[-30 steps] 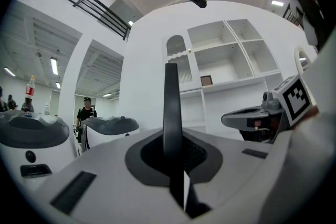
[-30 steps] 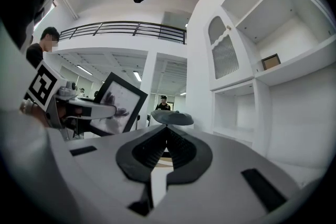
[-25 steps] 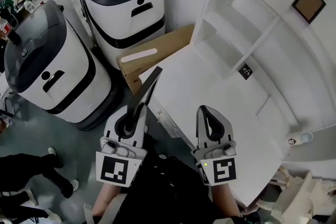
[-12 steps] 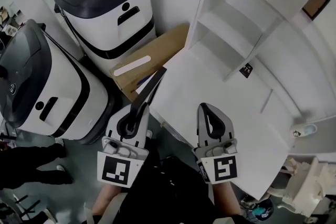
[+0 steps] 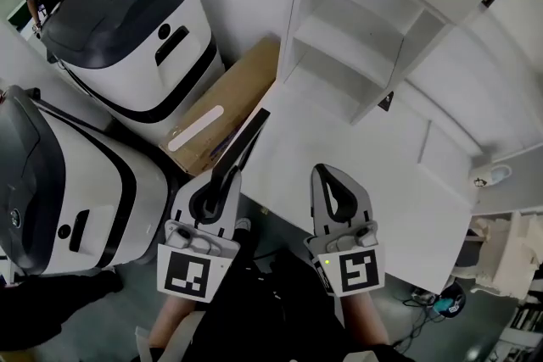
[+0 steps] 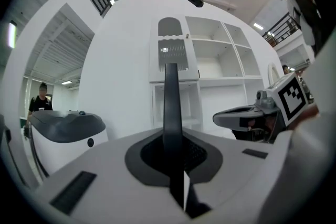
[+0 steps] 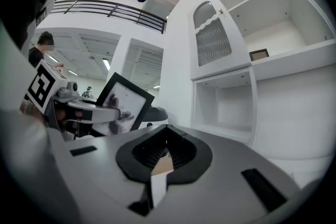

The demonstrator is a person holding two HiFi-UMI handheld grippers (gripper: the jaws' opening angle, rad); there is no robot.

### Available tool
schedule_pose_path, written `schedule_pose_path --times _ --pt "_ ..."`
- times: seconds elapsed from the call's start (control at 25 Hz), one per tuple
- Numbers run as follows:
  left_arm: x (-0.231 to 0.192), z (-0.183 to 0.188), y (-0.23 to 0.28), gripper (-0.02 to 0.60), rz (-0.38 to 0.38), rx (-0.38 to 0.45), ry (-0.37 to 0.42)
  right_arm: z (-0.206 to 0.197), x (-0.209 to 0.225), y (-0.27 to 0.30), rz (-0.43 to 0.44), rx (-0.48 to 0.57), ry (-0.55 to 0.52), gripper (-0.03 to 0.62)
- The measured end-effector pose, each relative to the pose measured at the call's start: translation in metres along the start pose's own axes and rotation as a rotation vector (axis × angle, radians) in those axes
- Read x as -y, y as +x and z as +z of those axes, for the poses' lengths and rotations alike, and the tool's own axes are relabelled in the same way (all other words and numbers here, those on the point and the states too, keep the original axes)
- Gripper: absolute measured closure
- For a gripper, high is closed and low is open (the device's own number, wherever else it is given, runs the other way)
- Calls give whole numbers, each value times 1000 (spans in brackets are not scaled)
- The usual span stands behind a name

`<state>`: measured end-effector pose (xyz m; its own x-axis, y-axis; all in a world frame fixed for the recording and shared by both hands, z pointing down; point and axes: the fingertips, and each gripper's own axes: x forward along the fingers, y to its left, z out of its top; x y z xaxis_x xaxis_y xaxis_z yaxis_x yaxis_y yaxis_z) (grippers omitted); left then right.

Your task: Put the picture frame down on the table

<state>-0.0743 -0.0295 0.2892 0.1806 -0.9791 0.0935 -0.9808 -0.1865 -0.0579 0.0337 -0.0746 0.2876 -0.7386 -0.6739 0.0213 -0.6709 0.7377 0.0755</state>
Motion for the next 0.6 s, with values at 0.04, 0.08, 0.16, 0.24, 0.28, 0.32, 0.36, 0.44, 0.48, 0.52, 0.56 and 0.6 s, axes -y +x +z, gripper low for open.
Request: schedule_pose_path --times 0.04,0.08,0.16,0.24,0.28,0.32,0.36,0.44,0.48,0.52,0.56,0.6 --pt "-2 0 4 569 -22 -1 0 -1 1 3 -23 -7 -1 592" --pt "-4 0 9 569 -45 -2 0 -1 2 5 -44 -12 1 592" --pt "-7 -1 16 569 -90 -5 0 -3 4 8 -84 -28 8 592" --pt "-9 -1 23 569 -131 -5 0 -4 5 12 -117 -42 16 592" --pt "-11 -1 26 569 -149 -4 0 -5 5 14 -128 -43 20 592" --pt "-12 -1 29 569 -167 -3 0 -5 4 16 -137 -41 24 592" --pt "-13 -1 32 569 -183 -2 0 -5 4 18 -146 -39 29 592" --pt "-16 -1 37 569 -215 2 -2 -5 3 22 -168 -36 40 592" --pt "-17 -1 38 569 -231 3 -3 -6 3 23 -180 -35 45 592" --pt "-17 -1 40 569 -247 5 -4 -6 2 25 -190 -33 48 592" --pt "-18 -1 42 569 -263 6 -6 -6 2 27 -199 -30 52 592" --pt "-18 -1 43 569 -279 7 -7 -6 1 29 -204 -30 59 592"
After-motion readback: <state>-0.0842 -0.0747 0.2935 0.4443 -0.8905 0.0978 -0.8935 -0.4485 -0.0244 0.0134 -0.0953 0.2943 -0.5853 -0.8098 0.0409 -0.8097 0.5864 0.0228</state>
